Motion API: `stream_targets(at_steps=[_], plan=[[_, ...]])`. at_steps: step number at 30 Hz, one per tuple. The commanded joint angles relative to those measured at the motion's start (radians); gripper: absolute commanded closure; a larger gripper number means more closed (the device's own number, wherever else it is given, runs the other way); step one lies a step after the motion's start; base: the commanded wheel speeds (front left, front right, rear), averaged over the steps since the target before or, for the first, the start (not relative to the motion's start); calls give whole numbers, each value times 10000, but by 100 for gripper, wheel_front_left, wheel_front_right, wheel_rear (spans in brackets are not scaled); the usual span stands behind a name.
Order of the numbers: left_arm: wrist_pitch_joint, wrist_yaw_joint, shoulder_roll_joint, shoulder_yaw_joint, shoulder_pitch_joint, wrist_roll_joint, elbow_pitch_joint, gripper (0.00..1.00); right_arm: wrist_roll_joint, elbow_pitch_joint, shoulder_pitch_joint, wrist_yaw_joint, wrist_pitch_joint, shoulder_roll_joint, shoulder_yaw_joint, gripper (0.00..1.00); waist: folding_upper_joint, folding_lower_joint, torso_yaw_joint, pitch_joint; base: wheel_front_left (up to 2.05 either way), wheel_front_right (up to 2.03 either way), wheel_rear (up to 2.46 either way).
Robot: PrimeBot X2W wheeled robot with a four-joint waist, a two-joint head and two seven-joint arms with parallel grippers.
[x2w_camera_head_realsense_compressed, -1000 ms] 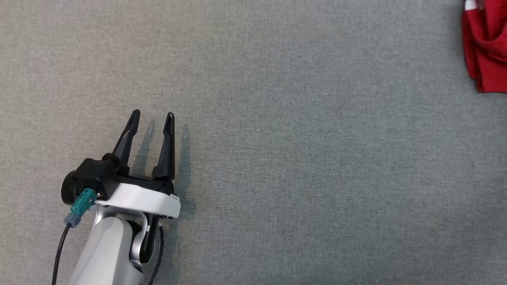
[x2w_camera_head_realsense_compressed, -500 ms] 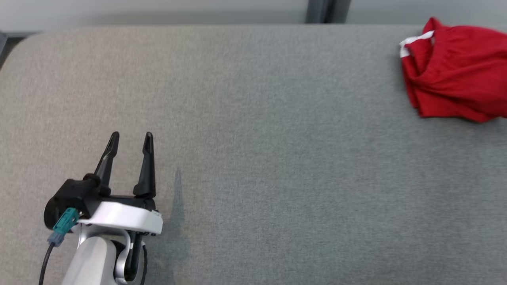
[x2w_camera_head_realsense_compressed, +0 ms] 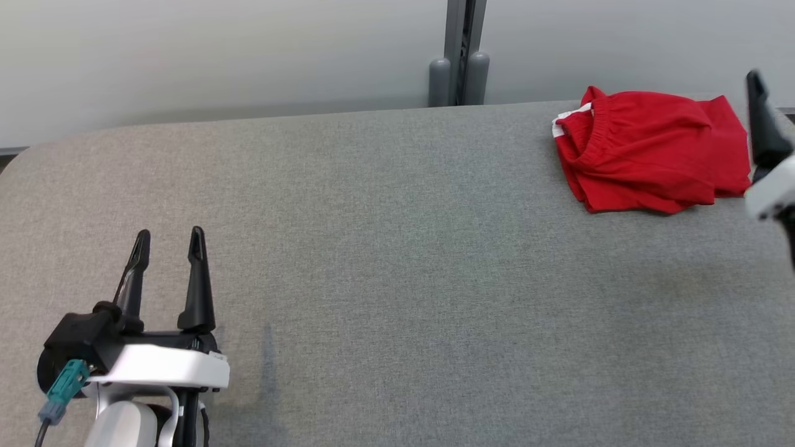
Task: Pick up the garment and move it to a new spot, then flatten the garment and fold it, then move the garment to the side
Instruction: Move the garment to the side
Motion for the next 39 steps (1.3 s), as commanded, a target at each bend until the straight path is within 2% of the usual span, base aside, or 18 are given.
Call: stream_targets(at_steps=[1,5,10,18,27,39], plan=[[8,53,11,76,160,-77,-82,0,-166,-461,650,0,-34,126,-306,0,-1,0,-57,-77,0,0,0],[-17,101,-67,167,377,-228,-193,0,-685,-2001,2204,0,-38,448,-1398,0,-1,0,-74,-172,0,0,0],[-78,144,-182,256,674,-336,-264,0,-1330,-3631,4119,2,-38,1155,-2581,0,-1,0,-45,-328,0,0,0],[-99,55,-398,278,1027,-97,-233,0,-2061,-6084,6540,0,262,2105,-3240,0,-1,0,-16,-564,0,0,0],[-102,-84,-659,401,1324,302,-294,0,-3087,-6958,7793,0,48,2791,-3703,0,-1,0,125,-624,0,0,0],[-104,-266,-805,534,1340,574,-52,0,-3642,-7003,7997,0,-47,3127,-3571,0,-1,0,66,-651,0,0,0]])
